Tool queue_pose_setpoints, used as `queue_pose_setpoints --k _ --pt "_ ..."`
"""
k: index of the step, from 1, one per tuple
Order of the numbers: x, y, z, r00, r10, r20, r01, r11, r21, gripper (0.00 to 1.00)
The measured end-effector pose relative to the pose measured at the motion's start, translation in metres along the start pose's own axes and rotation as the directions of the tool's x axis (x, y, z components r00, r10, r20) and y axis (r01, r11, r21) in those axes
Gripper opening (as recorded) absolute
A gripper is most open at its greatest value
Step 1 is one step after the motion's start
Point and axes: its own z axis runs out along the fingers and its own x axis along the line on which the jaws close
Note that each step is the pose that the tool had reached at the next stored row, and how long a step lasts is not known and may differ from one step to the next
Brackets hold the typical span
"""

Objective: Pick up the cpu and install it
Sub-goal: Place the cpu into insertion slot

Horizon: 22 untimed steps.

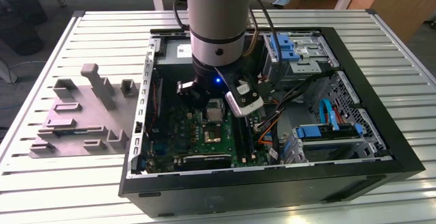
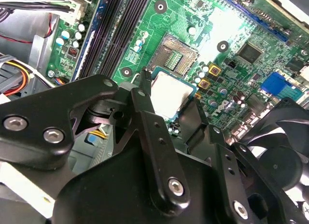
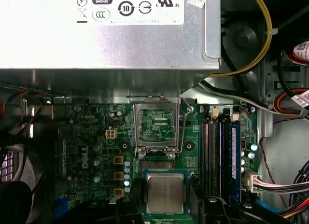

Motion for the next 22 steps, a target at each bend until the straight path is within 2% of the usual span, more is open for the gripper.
queue_pose_setpoints --k 4,10,19,22 --pt "0.0 0.0 0.0003 1.0 0.0 0.0001 0.0 1.0 -0.0003 0.47" --pt "-0.0001 -0.0077 0.0107 1.0 -0.001 0.0001 0.001 1.0 -0.0002 0.47" --pt "-0.0001 -0.0095 0.0271 1.0 -0.005 -0.0001 0.005 1.0 -0.0002 0.47" --pt "0.0 -0.0098 0.0295 0.9999 -0.01 -0.0003 0.01 0.9999 -0.0001 0.47"
